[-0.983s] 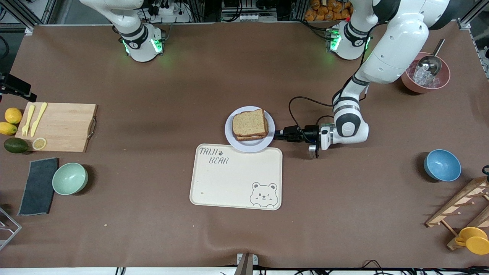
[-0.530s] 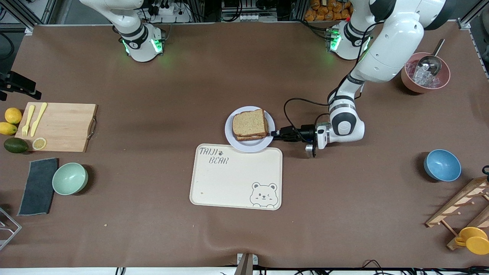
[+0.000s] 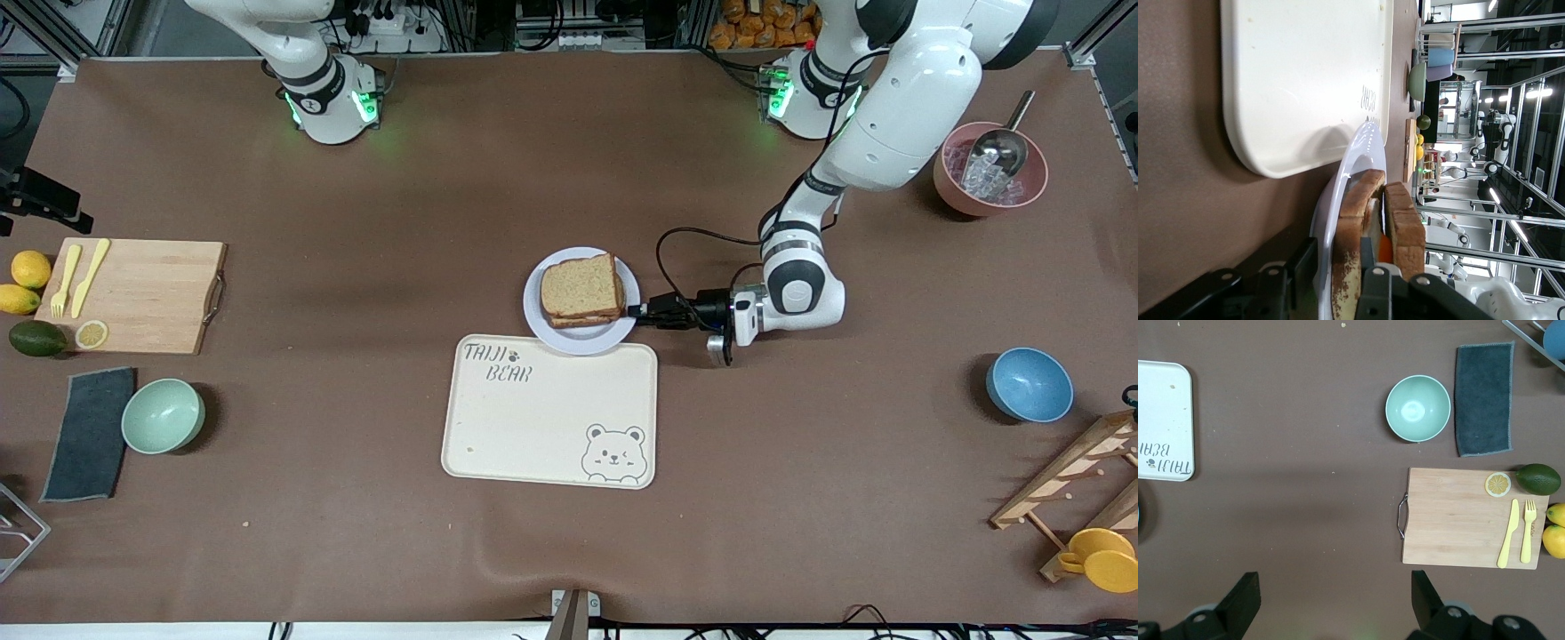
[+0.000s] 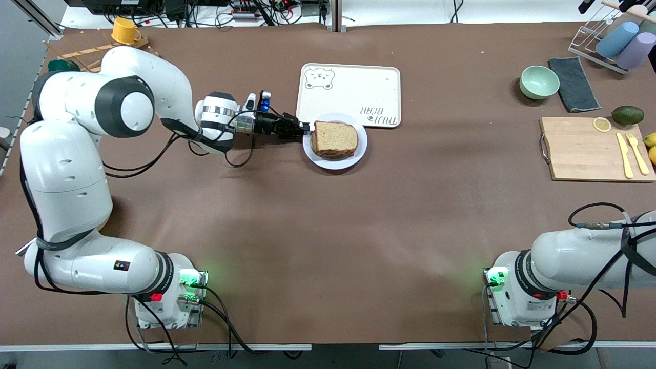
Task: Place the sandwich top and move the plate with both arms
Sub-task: 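Grip the white plate rim with the left gripper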
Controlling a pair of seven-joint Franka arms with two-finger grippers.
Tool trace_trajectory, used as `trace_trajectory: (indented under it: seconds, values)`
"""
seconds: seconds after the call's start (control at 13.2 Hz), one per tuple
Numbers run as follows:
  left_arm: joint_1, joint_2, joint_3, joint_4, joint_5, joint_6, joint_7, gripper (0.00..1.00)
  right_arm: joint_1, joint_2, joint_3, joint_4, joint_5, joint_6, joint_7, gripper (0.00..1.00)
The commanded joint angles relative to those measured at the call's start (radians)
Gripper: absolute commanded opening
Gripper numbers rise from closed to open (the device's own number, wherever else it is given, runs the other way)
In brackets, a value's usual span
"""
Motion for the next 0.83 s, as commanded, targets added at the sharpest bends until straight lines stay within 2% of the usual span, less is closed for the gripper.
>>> trace_trajectory:
  seconds: [0.0, 0.76]
  values:
    - [-0.031, 0.073, -0.003, 0.015, -0.031, 0.040, 0.038, 0.32, -0.005, -0.004, 0.005, 0.002, -0.013, -0.003, -0.008, 1.00]
    - [-0.050, 0.095, -0.003, 0.033, -0.031, 0.069, 0.042, 0.28, 0.001, -0.004, 0.005, 0.005, -0.013, -0.009, -0.008, 1.00]
